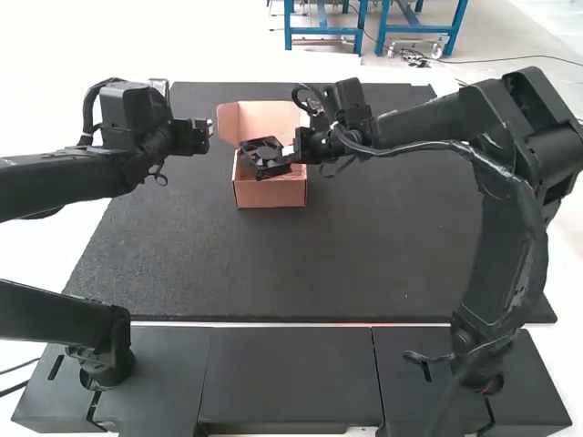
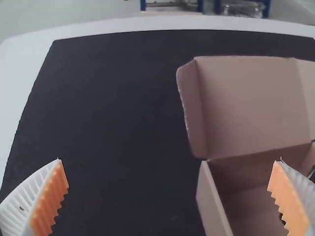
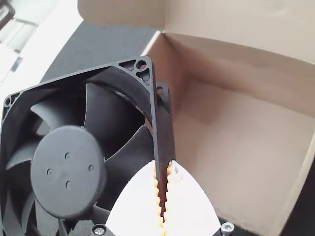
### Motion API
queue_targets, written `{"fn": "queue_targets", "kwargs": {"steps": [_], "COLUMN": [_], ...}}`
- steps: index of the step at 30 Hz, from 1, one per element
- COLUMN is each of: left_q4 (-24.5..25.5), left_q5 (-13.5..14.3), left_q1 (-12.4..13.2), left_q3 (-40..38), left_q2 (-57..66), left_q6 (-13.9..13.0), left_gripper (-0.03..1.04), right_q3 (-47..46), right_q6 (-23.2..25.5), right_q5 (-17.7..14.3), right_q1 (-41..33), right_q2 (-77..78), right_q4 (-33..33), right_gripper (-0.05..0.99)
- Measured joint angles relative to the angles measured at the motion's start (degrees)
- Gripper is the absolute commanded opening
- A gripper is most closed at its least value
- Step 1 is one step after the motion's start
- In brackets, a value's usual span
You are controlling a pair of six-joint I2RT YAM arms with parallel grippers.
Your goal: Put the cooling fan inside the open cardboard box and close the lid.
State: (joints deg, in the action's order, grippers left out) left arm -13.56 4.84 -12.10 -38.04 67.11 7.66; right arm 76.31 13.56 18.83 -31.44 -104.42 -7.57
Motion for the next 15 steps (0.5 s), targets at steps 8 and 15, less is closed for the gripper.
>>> {"fn": "queue_targets", "kwargs": {"steps": [8, 15], "left_q4": [-0.5, -0.6], "left_q5": [1.6, 1.9], "left_q1": [0.1, 0.1], "left_q3": [1.1, 1.1], "left_q2": [0.0, 0.0], "left_q6": [0.4, 0.4], "left_gripper": [0.96, 0.96], "right_q3": [1.9, 4.3], "right_q6": [0.0, 0.0], "right_q5": [-2.8, -3.9], "right_q1": [0.0, 0.0], "right_q2": [-4.8, -7.5], "right_q4": [-2.1, -3.8], "right_gripper": [-0.02, -0.02]}}
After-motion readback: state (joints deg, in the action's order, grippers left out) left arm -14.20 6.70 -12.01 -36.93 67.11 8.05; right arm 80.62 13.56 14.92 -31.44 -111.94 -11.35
